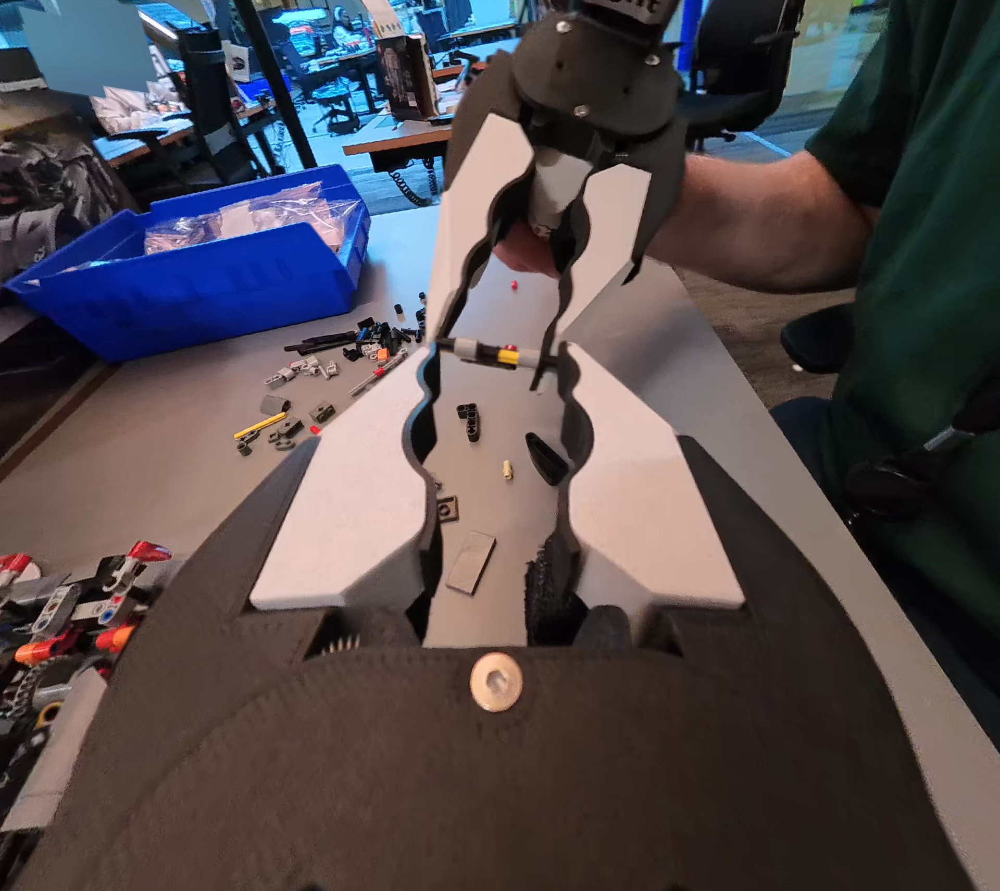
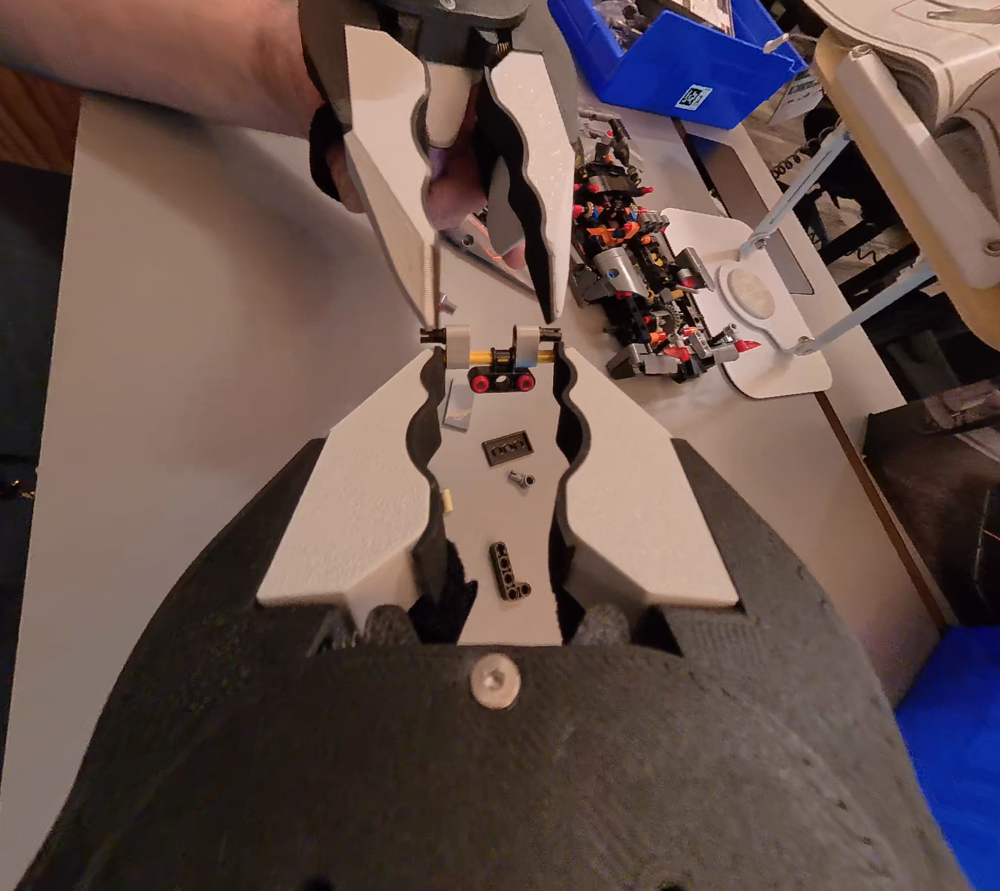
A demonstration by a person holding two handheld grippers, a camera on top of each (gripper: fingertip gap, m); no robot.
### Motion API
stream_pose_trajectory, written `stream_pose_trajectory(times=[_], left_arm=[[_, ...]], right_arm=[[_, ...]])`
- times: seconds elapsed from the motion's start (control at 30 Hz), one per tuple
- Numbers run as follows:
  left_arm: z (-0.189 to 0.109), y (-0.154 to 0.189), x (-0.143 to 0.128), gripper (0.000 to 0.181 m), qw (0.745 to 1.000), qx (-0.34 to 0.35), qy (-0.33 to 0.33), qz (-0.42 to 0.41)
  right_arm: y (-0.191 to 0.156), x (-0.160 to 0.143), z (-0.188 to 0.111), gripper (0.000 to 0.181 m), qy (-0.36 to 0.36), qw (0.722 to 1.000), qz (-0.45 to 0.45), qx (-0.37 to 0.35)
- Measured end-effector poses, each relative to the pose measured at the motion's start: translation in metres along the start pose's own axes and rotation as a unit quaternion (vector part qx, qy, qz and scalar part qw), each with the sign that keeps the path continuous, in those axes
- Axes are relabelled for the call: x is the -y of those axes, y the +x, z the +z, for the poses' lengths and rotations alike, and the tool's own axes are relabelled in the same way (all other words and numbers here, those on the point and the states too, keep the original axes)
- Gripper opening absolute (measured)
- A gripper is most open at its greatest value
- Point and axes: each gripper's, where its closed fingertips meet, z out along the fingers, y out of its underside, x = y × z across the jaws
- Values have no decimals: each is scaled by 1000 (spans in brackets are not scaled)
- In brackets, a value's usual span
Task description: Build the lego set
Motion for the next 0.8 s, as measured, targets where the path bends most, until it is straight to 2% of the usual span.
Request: stream_pose_trajectory(times=[0.13,0.27,0.63,0.8], left_arm=[[3,-1,-5,62,999,15,-21,23],[7,5,-8,55,999,6,-29,37],[5,4,-3,50,998,16,-22,50],[6,2,-10,50,998,18,-35,42]], right_arm=[[-2,-1,2,39,1,1000,6,11],[-7,0,5,39,-5,1000,-4,21],[-6,2,3,39,8,999,20,30],[-5,-3,5,39,-3,999,28,18]])
